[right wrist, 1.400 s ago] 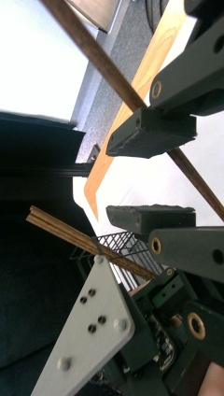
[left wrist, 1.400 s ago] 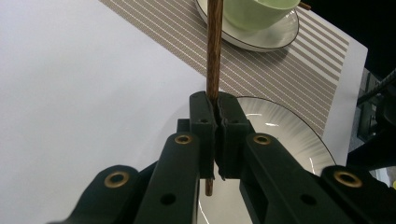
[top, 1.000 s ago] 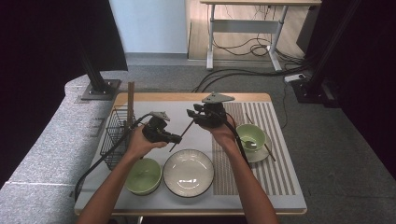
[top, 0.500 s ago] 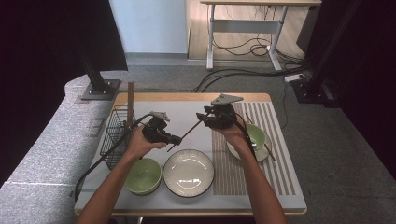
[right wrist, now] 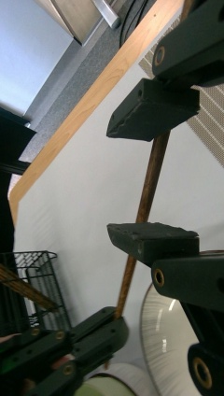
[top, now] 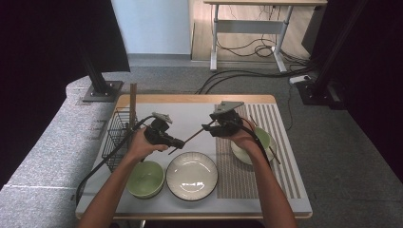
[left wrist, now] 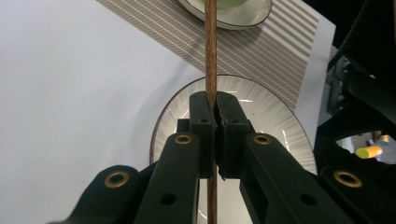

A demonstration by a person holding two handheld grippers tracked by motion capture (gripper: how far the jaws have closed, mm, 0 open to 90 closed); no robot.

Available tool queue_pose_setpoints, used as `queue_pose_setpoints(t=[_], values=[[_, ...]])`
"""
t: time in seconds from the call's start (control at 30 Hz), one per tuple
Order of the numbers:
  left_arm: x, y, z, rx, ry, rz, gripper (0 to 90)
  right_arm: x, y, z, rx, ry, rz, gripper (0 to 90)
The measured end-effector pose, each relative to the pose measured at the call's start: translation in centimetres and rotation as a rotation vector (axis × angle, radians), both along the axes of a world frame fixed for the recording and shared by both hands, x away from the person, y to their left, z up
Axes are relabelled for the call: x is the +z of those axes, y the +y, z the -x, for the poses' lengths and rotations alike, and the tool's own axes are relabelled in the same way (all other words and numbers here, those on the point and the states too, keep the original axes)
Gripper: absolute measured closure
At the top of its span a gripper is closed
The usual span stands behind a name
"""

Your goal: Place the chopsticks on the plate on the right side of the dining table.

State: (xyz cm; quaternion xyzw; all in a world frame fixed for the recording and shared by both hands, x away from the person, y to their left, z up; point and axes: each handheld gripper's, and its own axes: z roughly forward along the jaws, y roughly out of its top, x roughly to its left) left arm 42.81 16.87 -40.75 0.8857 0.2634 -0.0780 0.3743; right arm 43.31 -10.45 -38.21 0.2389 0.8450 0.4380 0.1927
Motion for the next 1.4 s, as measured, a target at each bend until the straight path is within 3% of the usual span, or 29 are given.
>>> queue_pose_setpoints(t=[0.3, 0.6, 0.83, 0.93, 1.1, 1.23, 1.4], values=[[0.2, 0.3, -0.2, -0.012, 0.019, 0.019, 86.4, -0.3, 0.1, 0.5, 0.069, -0.060, 0.142, 44.5], [0.1, 0.2, -0.4, -0.034, 0.039, 0.017, 86.4, -1.2, 1.4, 0.8, 0.120, -0.149, 0.339, 44.5], [0.4, 0.7, -0.5, -0.060, 0.046, 0.021, 86.1, -1.3, 1.4, 1.0, 0.189, -0.135, 0.374, 58.5], [0.8, 1.1, -0.7, -0.055, 0.042, 0.063, 86.3, -1.3, 1.1, 1.2, 0.234, -0.128, 0.391, 66.0], [1.3, 1.5, -0.9, 0.038, -0.062, 0.065, 79.8, -1.8, 0.8, 1.5, 0.296, -0.076, 0.401, 78.4], [1.5, 1.5, -1.0, 0.168, -0.169, 0.068, 63.1, -2.2, 0.4, 1.6, 0.337, -0.034, 0.352, 84.5], [1.7, 1.7, -1.1, 0.241, -0.222, 0.091, 51.3, -2.6, -0.2, 1.6, 0.303, 0.002, 0.318, 84.6]])
